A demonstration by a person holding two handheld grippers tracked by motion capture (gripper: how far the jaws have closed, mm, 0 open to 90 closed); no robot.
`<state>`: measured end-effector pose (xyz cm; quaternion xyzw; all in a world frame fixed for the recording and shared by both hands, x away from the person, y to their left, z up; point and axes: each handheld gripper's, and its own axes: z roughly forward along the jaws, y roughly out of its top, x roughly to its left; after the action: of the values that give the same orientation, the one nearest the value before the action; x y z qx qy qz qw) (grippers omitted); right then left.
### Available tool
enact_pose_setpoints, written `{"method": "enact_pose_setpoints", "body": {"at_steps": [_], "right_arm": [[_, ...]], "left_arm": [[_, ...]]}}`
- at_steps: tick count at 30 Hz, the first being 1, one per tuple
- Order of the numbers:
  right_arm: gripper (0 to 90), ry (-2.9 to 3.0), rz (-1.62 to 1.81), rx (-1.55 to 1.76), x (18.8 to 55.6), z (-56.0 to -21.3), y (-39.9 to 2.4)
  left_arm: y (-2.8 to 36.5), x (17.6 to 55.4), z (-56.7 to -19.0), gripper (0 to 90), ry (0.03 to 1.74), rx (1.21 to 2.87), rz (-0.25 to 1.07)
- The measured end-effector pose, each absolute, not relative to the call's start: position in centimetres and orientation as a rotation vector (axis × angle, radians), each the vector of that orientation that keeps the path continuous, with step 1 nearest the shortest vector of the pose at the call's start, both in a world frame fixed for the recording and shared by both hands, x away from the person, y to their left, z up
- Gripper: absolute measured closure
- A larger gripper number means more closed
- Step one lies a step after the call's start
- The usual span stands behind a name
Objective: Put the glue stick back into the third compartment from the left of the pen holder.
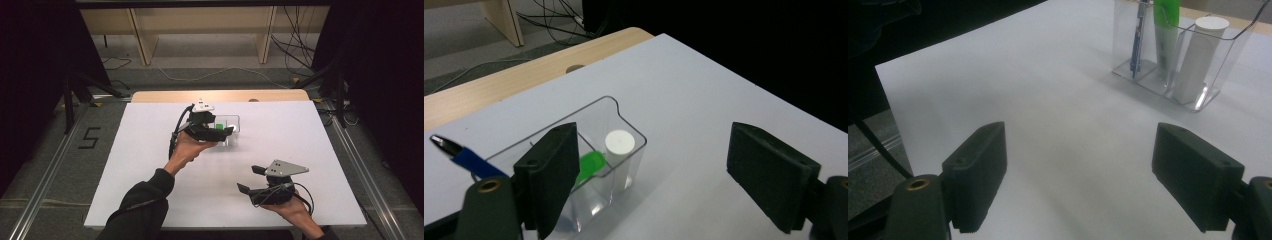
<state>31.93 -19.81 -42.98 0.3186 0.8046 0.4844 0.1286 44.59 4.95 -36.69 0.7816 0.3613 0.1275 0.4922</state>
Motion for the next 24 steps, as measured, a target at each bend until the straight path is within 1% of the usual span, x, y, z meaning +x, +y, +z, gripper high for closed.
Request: {"method": "enact_pose_setpoints", "body": {"at_steps": [10,24], "right_arm": [[22.9,2.343,1.412,0.928,32.0,-43.1,-19.7],[22.9,2.336,1.409,0.931,32.0,-43.1,-19.8]], "left_arm": [[6.9,43.0,-37.6,20.3,0.874,1.883,0.288],[7.8,40.3,-38.0,19.2,0.802,1.914,0.294]]}}
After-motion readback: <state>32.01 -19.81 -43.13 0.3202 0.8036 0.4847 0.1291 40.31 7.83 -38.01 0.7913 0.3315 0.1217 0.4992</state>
